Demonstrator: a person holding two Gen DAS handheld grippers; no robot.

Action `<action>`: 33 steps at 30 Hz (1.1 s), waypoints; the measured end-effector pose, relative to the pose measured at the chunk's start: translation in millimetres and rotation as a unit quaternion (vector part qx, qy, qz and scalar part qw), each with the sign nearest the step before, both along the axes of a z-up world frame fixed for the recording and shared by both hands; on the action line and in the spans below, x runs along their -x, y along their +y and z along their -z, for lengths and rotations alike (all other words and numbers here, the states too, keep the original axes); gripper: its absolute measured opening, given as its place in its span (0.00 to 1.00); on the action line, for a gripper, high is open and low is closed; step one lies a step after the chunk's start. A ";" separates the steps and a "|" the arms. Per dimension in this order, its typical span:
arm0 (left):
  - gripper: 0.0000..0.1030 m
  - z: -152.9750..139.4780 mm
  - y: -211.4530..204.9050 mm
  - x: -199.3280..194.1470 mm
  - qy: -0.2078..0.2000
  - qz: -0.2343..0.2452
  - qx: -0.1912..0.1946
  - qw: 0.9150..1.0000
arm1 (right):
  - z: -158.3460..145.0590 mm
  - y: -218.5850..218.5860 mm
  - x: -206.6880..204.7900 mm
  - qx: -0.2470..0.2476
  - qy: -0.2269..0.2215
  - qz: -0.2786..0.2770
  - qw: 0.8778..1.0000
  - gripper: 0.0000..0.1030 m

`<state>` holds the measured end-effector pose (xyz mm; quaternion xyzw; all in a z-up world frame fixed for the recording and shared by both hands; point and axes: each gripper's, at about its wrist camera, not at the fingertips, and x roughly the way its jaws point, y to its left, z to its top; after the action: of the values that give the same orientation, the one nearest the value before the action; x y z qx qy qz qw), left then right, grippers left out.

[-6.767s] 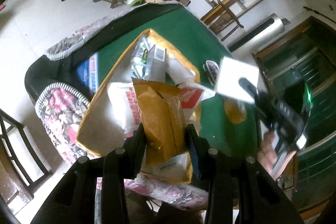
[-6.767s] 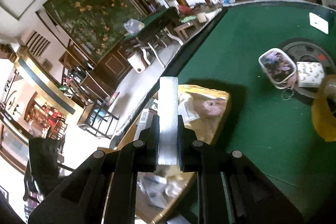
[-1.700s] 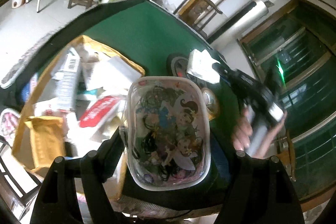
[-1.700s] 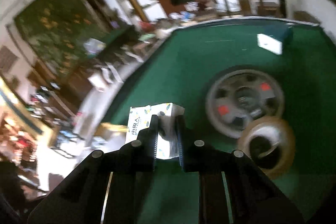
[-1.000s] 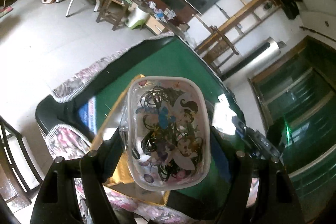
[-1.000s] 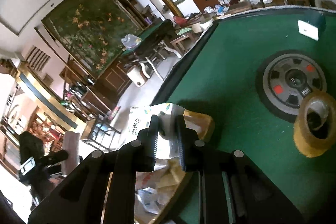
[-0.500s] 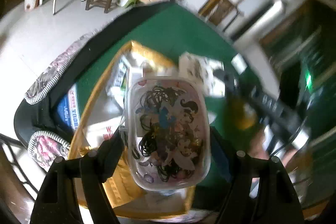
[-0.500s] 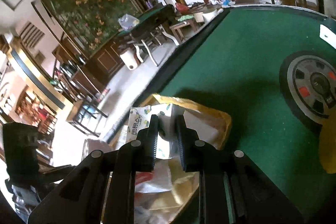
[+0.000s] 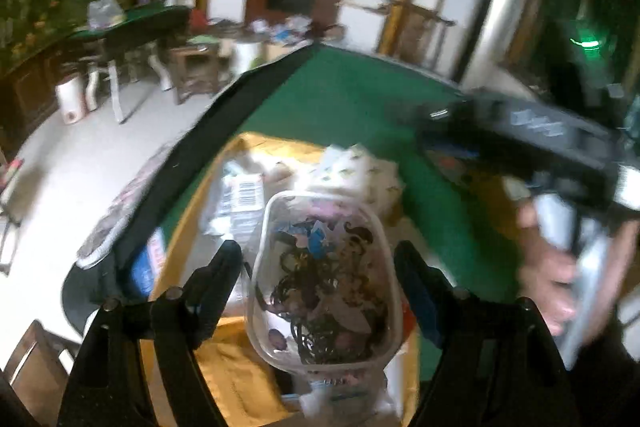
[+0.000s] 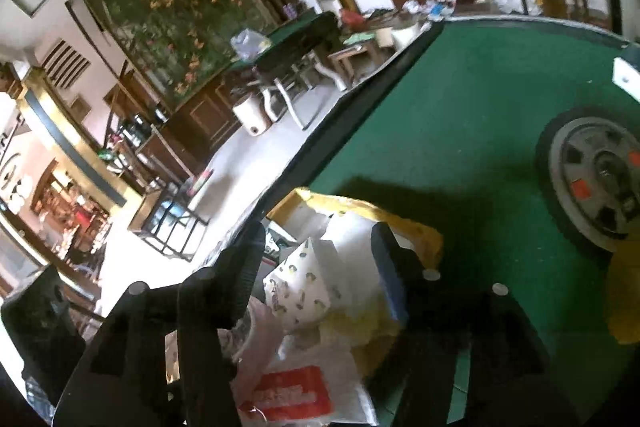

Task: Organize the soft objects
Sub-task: 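Open both tools to drop the pouch and plastic box into the box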

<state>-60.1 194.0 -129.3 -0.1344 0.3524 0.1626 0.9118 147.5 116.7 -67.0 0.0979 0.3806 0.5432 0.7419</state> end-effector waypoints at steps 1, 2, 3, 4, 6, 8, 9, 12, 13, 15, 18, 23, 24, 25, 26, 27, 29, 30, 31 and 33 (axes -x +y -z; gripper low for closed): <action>0.76 2.4 2.3 0.0 0.004 -0.013 -0.004 1.000 | -1.2 -4.1 1.6 0.000 0.002 0.004 1.000 0.54; 0.76 3.2 3.2 -1.4 0.018 -0.020 -0.009 1.000 | -2.3 -9.4 3.9 -0.005 0.005 0.006 1.000 0.54; 0.77 1.4 2.5 -2.1 0.039 -0.021 -0.016 0.999 | -3.5 -13.4 6.3 -0.009 0.007 0.008 1.000 0.54; 0.77 -0.7 0.4 1.5 0.046 -0.020 -0.021 0.999 | -4.6 -17.2 10.1 -0.010 0.008 0.007 1.000 0.54; 0.77 -7.1 -4.3 9.2 0.036 -0.015 -0.031 0.999 | -8.2 -19.5 15.7 -0.009 0.003 0.004 1.000 0.54; 0.77 -5.8 -4.5 11.5 0.030 -0.002 -0.012 0.999 | -12.9 -24.4 22.5 -0.011 0.000 0.005 1.000 0.54; 0.77 -0.5 -1.0 8.6 0.042 -0.004 0.012 0.999 | -15.4 -27.1 25.4 -0.014 -0.003 0.004 1.000 0.54; 0.77 1.4 0.5 7.3 0.035 -0.016 0.023 0.999 | -21.2 -37.2 35.9 -0.019 -0.015 0.013 1.000 0.54; 0.77 2.4 1.3 7.7 0.038 -0.019 0.026 0.999 | -21.3 -40.9 38.7 -0.019 -0.017 0.013 1.000 0.54; 0.77 1.3 3.0 11.1 0.031 -0.036 0.027 0.998 | -21.4 -48.1 45.4 -0.012 -0.029 0.018 0.999 0.54; 0.77 3.7 6.5 10.1 0.031 -0.053 0.031 0.998 | -19.8 -61.8 51.9 -0.006 -0.037 0.027 0.999 0.54; 0.77 -0.8 -3.8 11.2 0.027 -0.053 0.018 0.998 | -15.4 -79.4 57.3 -0.008 -0.028 0.035 0.999 0.54; 0.77 0.6 -5.8 10.2 0.026 -0.047 0.020 0.998 | -15.0 -80.6 60.1 -0.007 -0.028 0.035 0.999 0.54; 0.77 2.6 -7.8 8.3 0.030 -0.040 0.024 0.998 | -14.2 -81.6 60.7 -0.006 -0.028 0.036 0.999 0.54; 0.77 3.4 -9.6 7.2 0.032 -0.039 0.022 0.998 | -13.2 -83.1 62.0 -0.005 -0.026 0.039 0.999 0.54; 0.77 3.2 -12.3 7.2 0.032 -0.041 0.016 0.999 | -12.2 -83.5 63.4 -0.006 -0.024 0.040 0.999 0.54; 0.77 4.2 -15.3 4.2 0.039 -0.043 0.004 0.998 | -10.1 -83.9 65.3 -0.006 -0.020 0.041 0.999 0.54; 0.77 4.2 -16.3 3.2 0.041 -0.042 -0.003 0.998 | -8.4 -84.5 66.1 -0.004 -0.018 0.044 0.999 0.54; 0.77 4.8 -15.8 2.6 0.041 -0.045 -0.008 0.998 | -6.6 -84.9 67.0 -0.003 -0.016 0.044 0.999 0.54; 0.77 4.0 -15.0 3.1 0.033 -0.048 -0.016 0.998 | -5.1 -85.3 68.4 0.000 -0.016 0.045 0.999 0.54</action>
<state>-63.2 179.0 -133.3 -0.1314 0.3728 0.2158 0.8928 79.1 31.4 -61.8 0.1061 0.3639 0.5110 0.7715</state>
